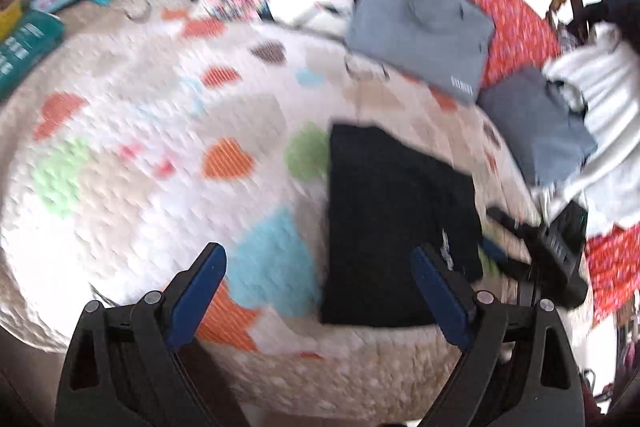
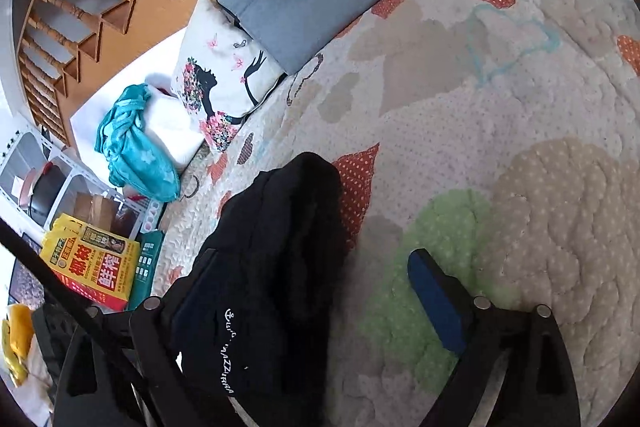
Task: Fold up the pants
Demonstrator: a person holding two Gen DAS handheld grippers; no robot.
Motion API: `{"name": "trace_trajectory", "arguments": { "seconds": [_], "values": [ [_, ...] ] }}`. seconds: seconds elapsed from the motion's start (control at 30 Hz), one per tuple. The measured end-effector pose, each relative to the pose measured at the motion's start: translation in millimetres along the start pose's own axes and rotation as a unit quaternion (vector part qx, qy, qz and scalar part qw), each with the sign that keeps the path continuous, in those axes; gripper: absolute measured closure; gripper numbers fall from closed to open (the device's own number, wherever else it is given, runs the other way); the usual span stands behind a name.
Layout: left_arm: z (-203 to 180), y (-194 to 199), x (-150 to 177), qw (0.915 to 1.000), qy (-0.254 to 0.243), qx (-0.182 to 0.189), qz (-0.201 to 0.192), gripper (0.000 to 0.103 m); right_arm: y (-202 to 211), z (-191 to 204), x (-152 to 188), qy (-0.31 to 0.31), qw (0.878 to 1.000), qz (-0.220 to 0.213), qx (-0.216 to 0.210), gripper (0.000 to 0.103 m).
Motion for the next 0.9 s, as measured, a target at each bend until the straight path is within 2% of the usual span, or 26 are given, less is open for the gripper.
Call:
{"name": "trace_trajectory", "arguments": {
  "seconds": [0.07,0.13,0.2,0.27,0.37,0.5,0.63,0.77,0.83,0.9],
  "values": [
    [12,11,-13,0.9993,-0.009,-0.019,-0.029,0.010,-5,4,1,0.016,1.000,0.010,0.024,0.008],
    [20,17,-27,0.9981,-0.019,-0.026,-0.052,0.010,-14,10,0,0.026,0.998,0.028,0.041,0.000],
    [22,13,-44,0.9972,-0.020,-0.031,-0.066,0.010,-22,11,-6,0.015,0.997,0.046,0.067,0.000],
    [31,6,-61,0.9981,-0.020,-0.029,-0.051,0.010,-31,10,-15,-0.017,0.994,0.058,0.095,0.000],
    [41,-3,-76,0.9996,0.009,0.003,-0.026,0.010,-40,2,-28,-0.067,0.989,0.067,0.110,0.000],
    [47,-17,-69,0.9989,0.035,0.029,-0.006,0.010,-43,-5,-36,-0.103,0.986,0.087,0.096,0.000],
    [46,-49,-45,0.9966,0.041,0.055,0.045,0.010,-32,-2,-30,-0.134,0.983,0.111,0.053,0.002],
    [38,-84,-25,0.9907,0.044,0.079,0.102,0.010,-32,12,-19,-0.123,0.985,0.120,0.025,0.006],
    [30,-100,-19,0.9876,0.043,0.090,0.121,0.010,-41,25,-11,-0.117,0.984,0.138,-0.002,0.019],
    [19,-114,-19,0.9848,0.038,0.105,0.133,0.010,-53,34,-5,-0.087,0.985,0.150,0.009,0.019]
  ]
}}
Point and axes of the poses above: each gripper's, at about its wrist camera, not at the fingertips, and y roughly against the way its jaws point, z to its left, x to its underside, the point moved 7 cm from there along -y, roughly the way its jaws point, and after that the axes turned 2 degrees about -y, right-handed, at the moved point
